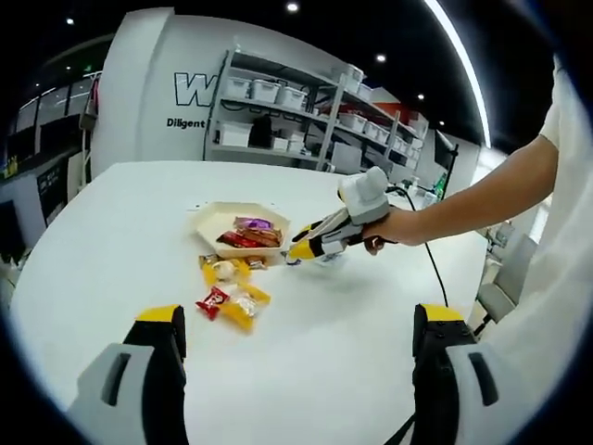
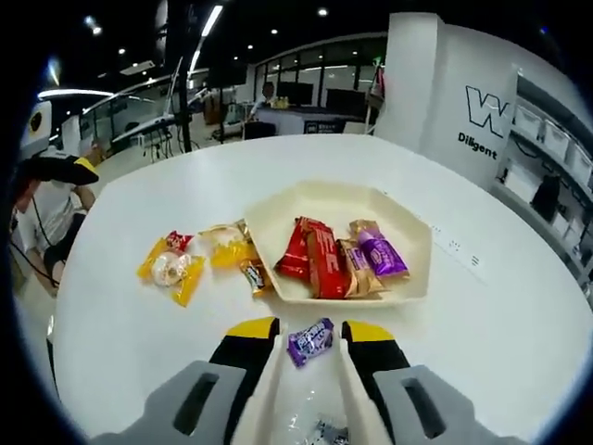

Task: Place the target food into the container with the food tongs after gripping and lifting it, then release it inside without dropping or visibly crushing the food.

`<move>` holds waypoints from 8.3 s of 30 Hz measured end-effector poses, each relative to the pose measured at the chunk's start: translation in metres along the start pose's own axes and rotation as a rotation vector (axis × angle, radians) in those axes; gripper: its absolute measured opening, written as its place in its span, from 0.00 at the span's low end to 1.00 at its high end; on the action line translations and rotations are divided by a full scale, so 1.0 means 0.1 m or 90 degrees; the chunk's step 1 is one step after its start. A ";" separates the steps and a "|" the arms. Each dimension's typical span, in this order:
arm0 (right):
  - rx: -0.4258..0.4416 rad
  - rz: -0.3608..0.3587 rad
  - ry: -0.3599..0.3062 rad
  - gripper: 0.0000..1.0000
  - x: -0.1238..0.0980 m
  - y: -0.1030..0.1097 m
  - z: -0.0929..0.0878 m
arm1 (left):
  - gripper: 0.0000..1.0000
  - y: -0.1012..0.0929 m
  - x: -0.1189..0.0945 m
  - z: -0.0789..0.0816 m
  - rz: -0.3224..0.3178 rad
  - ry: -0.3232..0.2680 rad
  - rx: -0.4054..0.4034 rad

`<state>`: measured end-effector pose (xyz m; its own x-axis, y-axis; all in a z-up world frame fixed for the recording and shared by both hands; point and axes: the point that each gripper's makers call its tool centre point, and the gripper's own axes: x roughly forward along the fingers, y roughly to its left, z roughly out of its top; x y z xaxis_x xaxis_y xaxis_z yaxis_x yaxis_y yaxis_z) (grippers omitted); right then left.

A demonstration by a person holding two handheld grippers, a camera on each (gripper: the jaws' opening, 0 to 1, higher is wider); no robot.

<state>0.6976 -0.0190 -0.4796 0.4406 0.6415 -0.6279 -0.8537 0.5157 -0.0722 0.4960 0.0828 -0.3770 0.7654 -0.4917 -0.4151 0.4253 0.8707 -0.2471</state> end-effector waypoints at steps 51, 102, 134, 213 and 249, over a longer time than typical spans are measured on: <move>0.090 0.000 -0.181 0.18 -1.21 -0.01 1.58 | 0.99 -0.04 0.10 0.16 -0.048 -0.046 -0.016; 0.076 -0.004 -0.101 0.19 -0.52 -0.35 1.32 | 0.99 0.15 -0.09 0.25 -0.006 -0.065 -0.015; 0.049 0.139 -0.023 0.20 -0.01 1.14 0.84 | 0.99 0.16 -0.26 0.12 0.003 -0.060 -0.029; -0.021 0.125 0.042 0.22 -0.45 1.14 0.07 | 0.98 -0.07 -0.21 0.13 -0.048 -0.059 -0.023; -0.251 0.164 0.086 0.24 -0.14 1.15 0.13 | 0.97 0.11 -0.31 0.10 -0.012 -0.065 -0.046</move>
<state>0.5969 0.0383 -0.4686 0.1842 0.6274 -0.7566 -0.9817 0.0797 -0.1730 0.4817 0.1079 -0.3581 0.8043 -0.5007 -0.3200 0.4068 0.8565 -0.3177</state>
